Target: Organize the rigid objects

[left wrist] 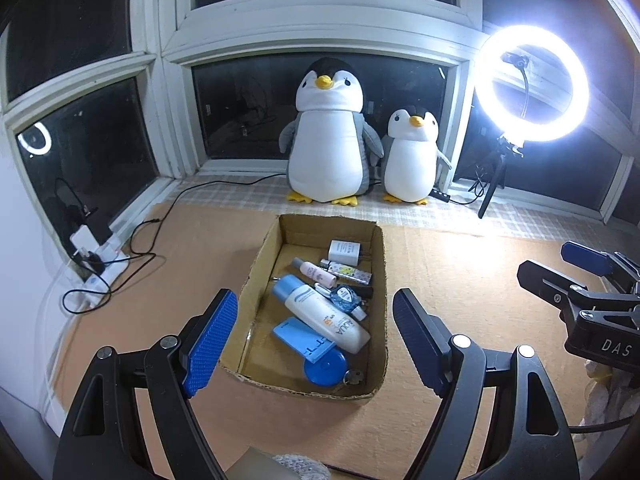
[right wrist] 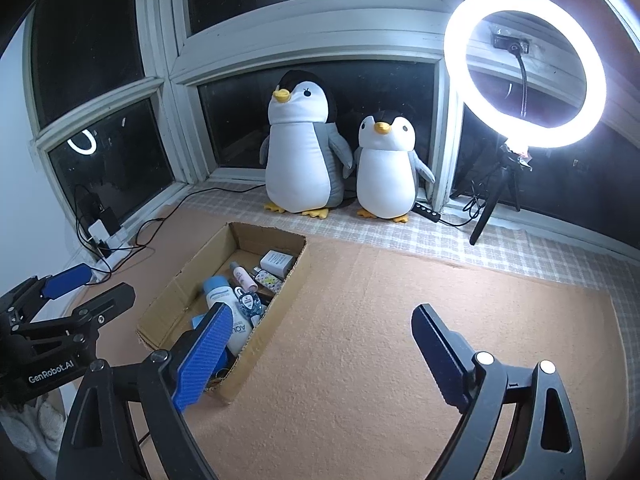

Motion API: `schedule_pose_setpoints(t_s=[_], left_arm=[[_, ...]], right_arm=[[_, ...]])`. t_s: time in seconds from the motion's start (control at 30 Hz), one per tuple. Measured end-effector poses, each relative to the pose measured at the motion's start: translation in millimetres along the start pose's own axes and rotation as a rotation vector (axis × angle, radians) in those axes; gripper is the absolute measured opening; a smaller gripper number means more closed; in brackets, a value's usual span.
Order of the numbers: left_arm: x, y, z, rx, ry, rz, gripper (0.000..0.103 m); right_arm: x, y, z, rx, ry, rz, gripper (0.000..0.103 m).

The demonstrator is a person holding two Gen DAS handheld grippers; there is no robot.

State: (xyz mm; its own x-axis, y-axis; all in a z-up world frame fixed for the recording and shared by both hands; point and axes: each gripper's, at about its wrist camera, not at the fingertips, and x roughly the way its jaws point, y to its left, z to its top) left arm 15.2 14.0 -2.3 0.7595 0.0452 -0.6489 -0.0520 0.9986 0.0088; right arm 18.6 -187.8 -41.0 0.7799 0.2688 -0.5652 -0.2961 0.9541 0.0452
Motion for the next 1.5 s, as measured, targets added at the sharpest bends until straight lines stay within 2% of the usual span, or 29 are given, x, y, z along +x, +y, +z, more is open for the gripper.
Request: schedule_pose_setpoints(t_s=[1.5], left_arm=[[-2.7, -2.0, -1.4, 0.003, 0.003, -0.004, 0.08]], right_arm=[[4.6, -4.4, -6.8, 0.013, 0.022, -0.005, 0.09]])
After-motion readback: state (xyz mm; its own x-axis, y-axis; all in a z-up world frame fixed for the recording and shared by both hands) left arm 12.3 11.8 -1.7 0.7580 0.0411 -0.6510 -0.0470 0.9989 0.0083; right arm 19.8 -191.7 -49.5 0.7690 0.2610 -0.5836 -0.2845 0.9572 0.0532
